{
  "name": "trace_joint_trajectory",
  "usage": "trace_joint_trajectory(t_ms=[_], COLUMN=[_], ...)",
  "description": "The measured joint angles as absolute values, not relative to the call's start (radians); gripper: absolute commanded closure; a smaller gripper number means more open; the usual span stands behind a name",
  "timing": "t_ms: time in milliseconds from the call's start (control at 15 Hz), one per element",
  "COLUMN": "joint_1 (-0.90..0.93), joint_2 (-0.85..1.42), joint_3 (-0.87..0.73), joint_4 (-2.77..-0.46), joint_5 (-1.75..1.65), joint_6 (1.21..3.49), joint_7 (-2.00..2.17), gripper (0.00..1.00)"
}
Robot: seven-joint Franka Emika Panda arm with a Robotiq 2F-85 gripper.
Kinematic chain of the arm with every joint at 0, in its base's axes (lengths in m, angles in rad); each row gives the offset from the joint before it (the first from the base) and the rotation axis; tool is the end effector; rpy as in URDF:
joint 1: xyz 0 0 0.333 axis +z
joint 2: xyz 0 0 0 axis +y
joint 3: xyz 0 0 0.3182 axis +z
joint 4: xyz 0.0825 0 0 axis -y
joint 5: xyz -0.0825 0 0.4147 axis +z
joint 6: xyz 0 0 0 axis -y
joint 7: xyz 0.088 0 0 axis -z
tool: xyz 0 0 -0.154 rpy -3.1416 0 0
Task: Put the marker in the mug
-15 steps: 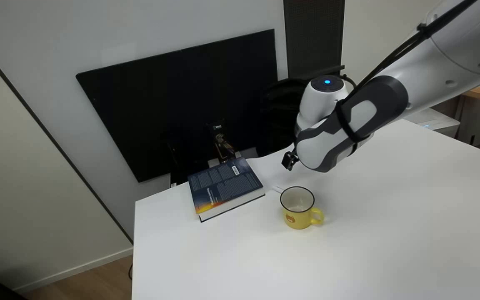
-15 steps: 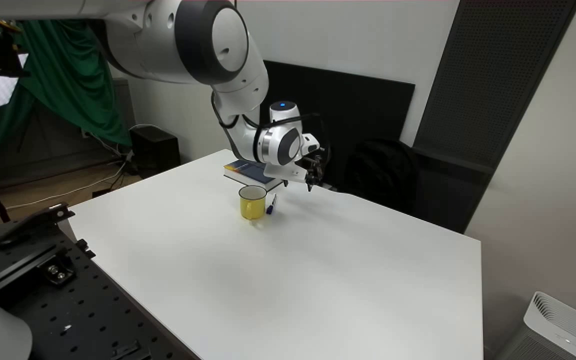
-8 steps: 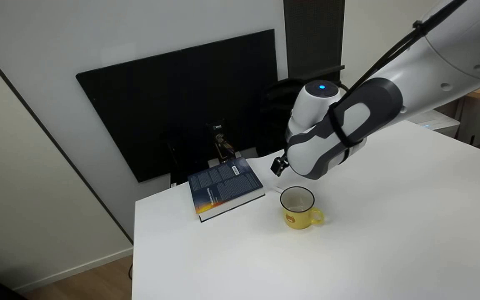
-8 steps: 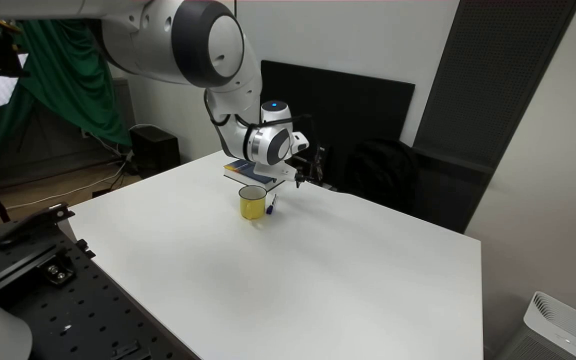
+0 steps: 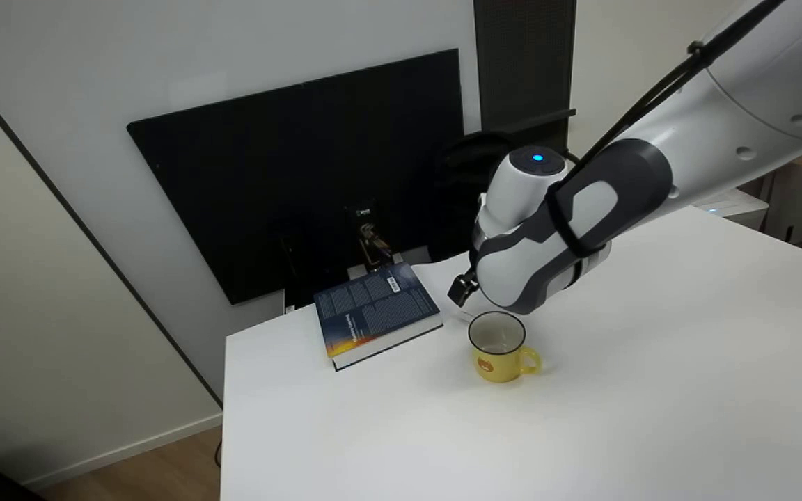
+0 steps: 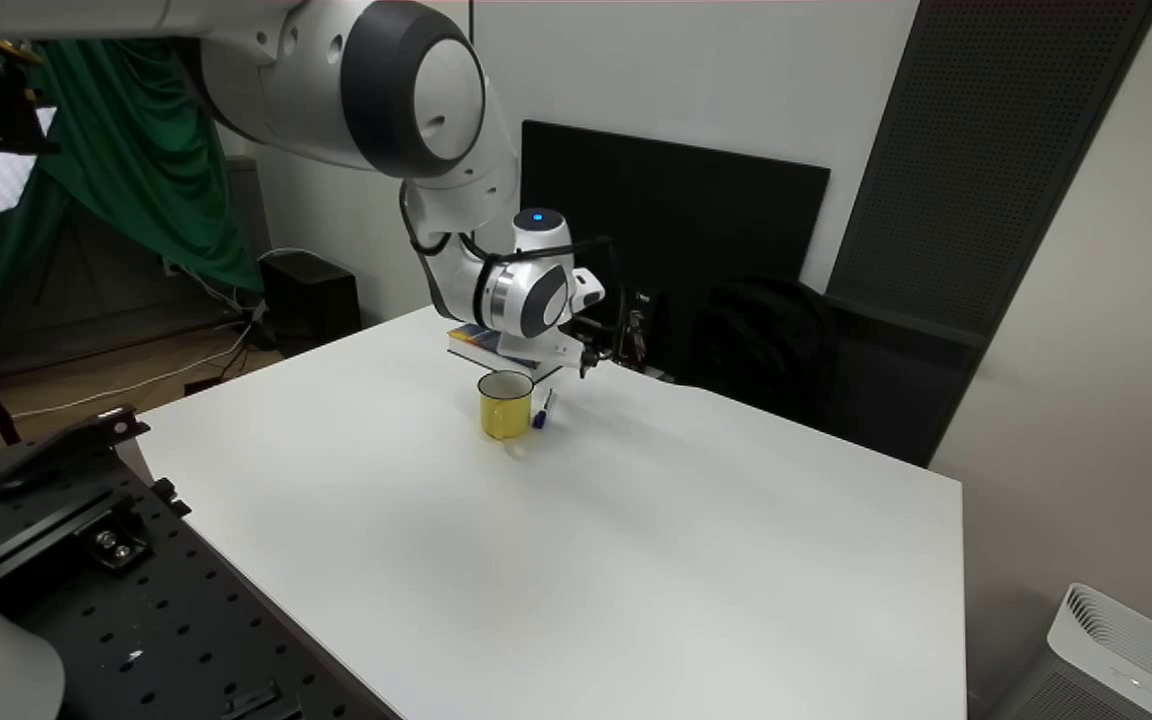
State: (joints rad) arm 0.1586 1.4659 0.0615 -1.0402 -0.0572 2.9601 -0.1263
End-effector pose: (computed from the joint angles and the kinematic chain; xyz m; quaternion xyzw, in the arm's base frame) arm 0.7687 0.1583 -0.0992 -0.9607 -0.1605 -0.2254 0.0228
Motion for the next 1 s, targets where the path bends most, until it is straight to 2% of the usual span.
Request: trace_joint_trajectory(t_ms=[1000], joint_1=[0.097], joint_2=[1.465], joint_3=[0.111], joint_4=[-1.056], joint_5=[-0.058], joint_6=[2.864], joint_7=[-0.18], gripper=[0.0])
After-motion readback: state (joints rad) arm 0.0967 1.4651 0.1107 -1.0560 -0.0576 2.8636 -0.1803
